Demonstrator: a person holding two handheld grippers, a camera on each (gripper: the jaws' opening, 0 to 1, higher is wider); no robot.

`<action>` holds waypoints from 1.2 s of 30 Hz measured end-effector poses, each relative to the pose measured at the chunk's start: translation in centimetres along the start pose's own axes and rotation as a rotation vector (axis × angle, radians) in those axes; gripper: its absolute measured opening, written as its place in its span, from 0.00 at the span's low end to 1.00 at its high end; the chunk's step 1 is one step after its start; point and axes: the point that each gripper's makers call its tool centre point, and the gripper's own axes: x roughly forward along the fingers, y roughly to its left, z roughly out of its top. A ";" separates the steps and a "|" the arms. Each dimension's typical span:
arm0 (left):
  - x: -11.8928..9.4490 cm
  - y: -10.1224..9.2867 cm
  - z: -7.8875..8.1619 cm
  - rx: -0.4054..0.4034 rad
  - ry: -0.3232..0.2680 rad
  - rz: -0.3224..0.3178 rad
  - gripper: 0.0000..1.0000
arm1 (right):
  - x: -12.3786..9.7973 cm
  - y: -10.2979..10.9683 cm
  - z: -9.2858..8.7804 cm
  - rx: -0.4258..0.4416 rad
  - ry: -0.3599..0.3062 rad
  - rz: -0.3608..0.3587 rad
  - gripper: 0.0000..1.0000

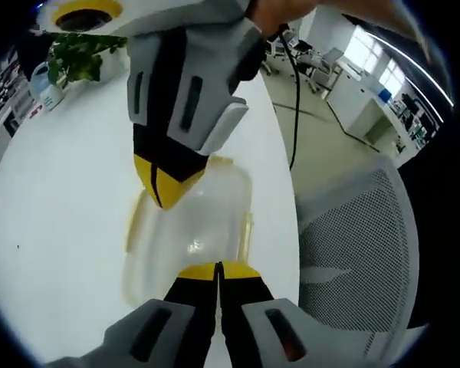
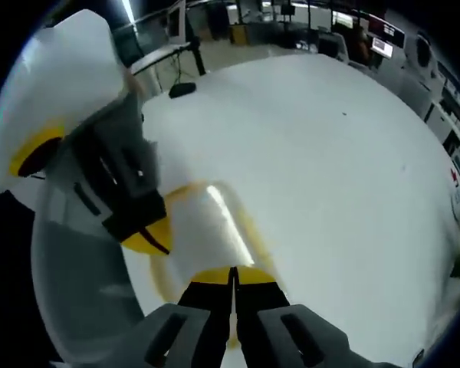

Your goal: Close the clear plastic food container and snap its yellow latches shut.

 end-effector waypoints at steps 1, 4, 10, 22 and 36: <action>0.1 0.0 -0.1 0.004 0.005 0.001 0.00 | 0.1 0.0 0.1 -0.013 0.004 -0.005 0.00; 0.3 -0.2 0.1 0.004 0.000 -0.006 0.00 | 0.6 -0.4 0.0 -0.069 0.029 -0.028 0.00; 0.6 -0.3 0.8 0.032 -0.007 0.002 0.00 | 0.9 -0.7 -0.2 -0.100 0.043 -0.037 0.00; 0.7 -1.1 0.7 -0.004 -0.002 -0.026 0.03 | 1.0 -1.3 -0.1 -0.017 0.039 -0.029 0.03; 0.6 -1.2 1.1 0.065 0.004 0.029 0.28 | 0.5 -4.0 0.8 -0.037 0.021 -0.135 0.29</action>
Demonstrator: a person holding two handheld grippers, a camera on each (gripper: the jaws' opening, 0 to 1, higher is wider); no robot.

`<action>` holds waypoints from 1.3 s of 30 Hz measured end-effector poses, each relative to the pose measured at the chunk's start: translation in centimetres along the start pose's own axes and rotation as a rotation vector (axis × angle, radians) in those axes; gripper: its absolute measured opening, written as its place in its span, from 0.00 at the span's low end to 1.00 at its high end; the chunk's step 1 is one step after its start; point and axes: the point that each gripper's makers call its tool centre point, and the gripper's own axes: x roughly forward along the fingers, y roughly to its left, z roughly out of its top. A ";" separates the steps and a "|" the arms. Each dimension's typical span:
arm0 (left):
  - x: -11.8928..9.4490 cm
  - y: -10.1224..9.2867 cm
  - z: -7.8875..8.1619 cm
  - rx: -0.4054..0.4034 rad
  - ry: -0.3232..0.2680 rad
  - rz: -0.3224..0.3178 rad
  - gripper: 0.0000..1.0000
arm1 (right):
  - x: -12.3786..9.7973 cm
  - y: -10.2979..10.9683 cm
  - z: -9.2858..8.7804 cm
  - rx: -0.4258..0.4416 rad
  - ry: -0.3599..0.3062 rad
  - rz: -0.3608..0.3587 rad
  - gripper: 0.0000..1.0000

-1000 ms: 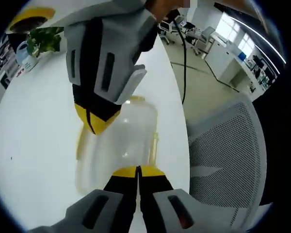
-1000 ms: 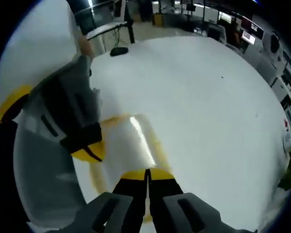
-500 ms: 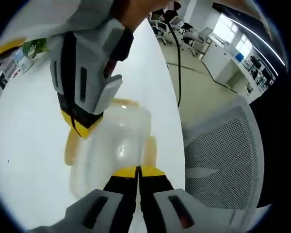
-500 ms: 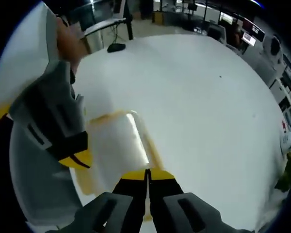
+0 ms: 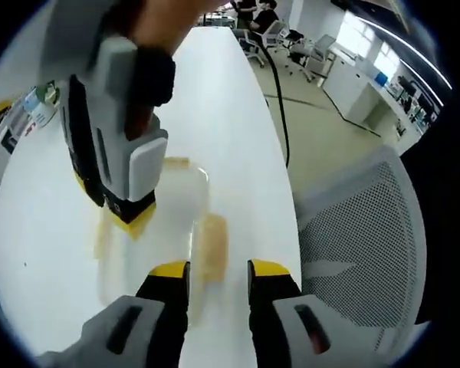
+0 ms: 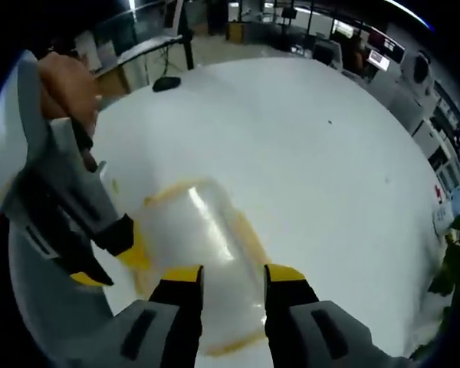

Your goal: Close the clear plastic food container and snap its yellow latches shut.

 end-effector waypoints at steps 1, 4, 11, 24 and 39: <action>0.0 0.0 0.0 0.000 0.001 0.001 0.27 | 0.0 0.1 -0.2 0.002 0.005 0.007 0.28; 0.0 0.2 0.0 0.002 0.001 0.016 0.26 | 0.0 0.1 -0.4 -0.006 0.014 0.016 0.26; 0.2 1.1 0.3 -0.003 0.009 0.078 0.27 | 0.0 -0.5 -0.1 -0.026 0.013 0.057 0.22; 0.6 2.8 0.5 0.052 0.091 0.185 0.32 | 1.6 -1.0 1.1 -0.069 0.058 0.230 0.26; 1.4 3.2 0.4 0.085 0.150 0.273 0.33 | 2.4 0.4 1.2 -0.066 0.099 0.395 0.27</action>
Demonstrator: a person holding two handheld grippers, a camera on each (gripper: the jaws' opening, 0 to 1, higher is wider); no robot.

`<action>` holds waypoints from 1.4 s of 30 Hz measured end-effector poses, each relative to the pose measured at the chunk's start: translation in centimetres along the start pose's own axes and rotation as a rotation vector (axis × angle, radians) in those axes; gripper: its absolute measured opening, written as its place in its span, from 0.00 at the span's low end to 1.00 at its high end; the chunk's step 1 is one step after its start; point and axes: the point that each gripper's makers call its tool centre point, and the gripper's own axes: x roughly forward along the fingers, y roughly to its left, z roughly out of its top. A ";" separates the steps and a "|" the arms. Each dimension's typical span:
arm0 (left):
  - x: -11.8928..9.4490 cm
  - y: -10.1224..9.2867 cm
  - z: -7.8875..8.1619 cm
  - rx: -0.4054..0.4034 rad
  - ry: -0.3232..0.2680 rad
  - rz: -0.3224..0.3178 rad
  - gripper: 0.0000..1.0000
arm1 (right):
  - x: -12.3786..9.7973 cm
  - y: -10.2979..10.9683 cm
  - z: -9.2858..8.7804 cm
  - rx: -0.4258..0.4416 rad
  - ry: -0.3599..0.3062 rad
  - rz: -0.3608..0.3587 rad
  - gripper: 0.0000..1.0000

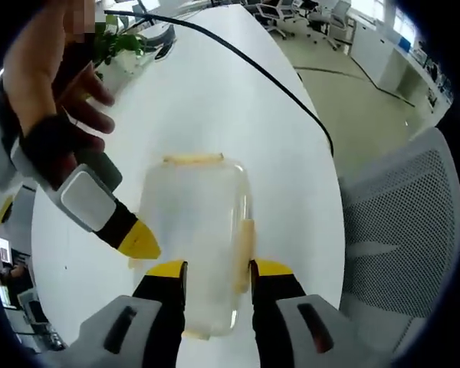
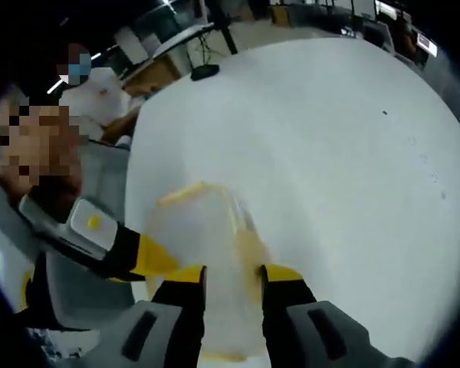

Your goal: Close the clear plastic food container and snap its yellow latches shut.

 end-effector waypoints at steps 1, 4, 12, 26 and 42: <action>0.1 0.0 0.0 -0.005 0.007 0.006 0.33 | 0.0 -0.1 0.0 0.006 0.002 0.002 0.27; 0.0 0.1 0.0 -0.006 0.022 0.012 0.33 | 0.1 0.0 0.0 0.007 0.015 0.016 0.27; 0.1 0.1 -0.1 0.005 0.043 0.042 0.31 | 0.2 0.0 -0.1 0.037 0.038 0.047 0.26; 0.3 0.0 -0.2 0.033 0.063 0.061 0.29 | 0.5 0.1 -0.3 0.069 0.103 0.098 0.25; 0.3 0.1 0.1 0.079 0.094 0.115 0.28 | 0.3 0.1 -0.5 0.098 0.127 0.120 0.26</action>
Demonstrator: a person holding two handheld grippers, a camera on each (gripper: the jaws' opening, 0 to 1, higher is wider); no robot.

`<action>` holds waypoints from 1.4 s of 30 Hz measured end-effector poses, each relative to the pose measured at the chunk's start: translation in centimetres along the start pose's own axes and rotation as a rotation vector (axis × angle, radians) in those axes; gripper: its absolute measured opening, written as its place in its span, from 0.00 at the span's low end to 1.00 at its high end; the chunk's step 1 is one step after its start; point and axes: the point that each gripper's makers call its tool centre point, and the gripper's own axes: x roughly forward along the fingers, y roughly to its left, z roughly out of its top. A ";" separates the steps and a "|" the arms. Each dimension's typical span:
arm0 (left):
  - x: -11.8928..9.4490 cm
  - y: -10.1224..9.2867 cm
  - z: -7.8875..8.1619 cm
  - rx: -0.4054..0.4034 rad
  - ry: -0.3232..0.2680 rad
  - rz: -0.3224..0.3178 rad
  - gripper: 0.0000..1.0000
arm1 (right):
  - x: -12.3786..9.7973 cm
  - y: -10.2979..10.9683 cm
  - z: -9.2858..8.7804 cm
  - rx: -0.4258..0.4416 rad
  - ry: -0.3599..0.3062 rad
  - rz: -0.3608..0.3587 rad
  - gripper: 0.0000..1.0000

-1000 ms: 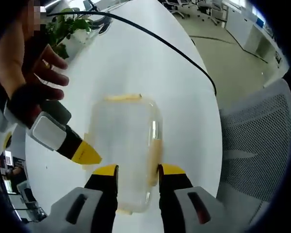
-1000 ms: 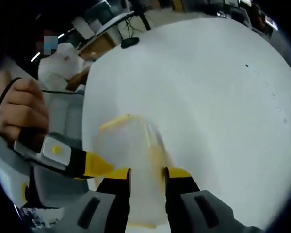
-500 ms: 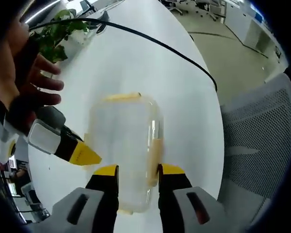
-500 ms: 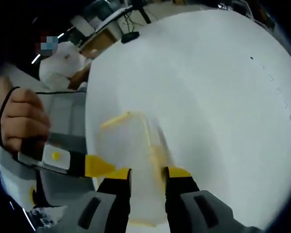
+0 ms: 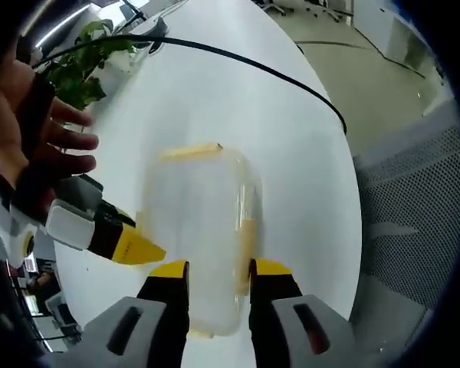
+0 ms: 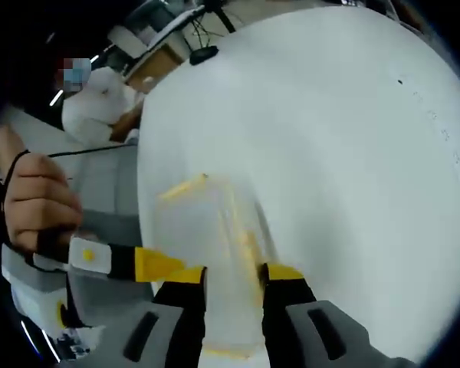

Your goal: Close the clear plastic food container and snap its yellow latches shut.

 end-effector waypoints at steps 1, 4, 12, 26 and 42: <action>-0.1 0.0 -0.1 0.001 -0.001 0.000 0.28 | 0.0 0.1 -0.1 -0.002 0.000 -0.001 0.26; 0.0 0.0 -0.2 -0.001 -0.011 -0.006 0.29 | -0.1 0.1 -0.1 -0.006 -0.005 -0.003 0.26; -0.2 0.1 -0.2 0.006 -0.014 -0.015 0.31 | -0.2 0.4 0.0 -0.031 -0.016 -0.031 0.27; -0.5 -0.1 -0.5 0.053 -0.042 -0.045 0.32 | -0.1 0.9 -0.8 -0.060 -0.017 -0.057 0.34; -1.8 0.9 -0.6 -0.109 -0.101 -0.097 0.39 | -1.1 1.4 -0.9 -0.076 -0.066 -0.075 0.41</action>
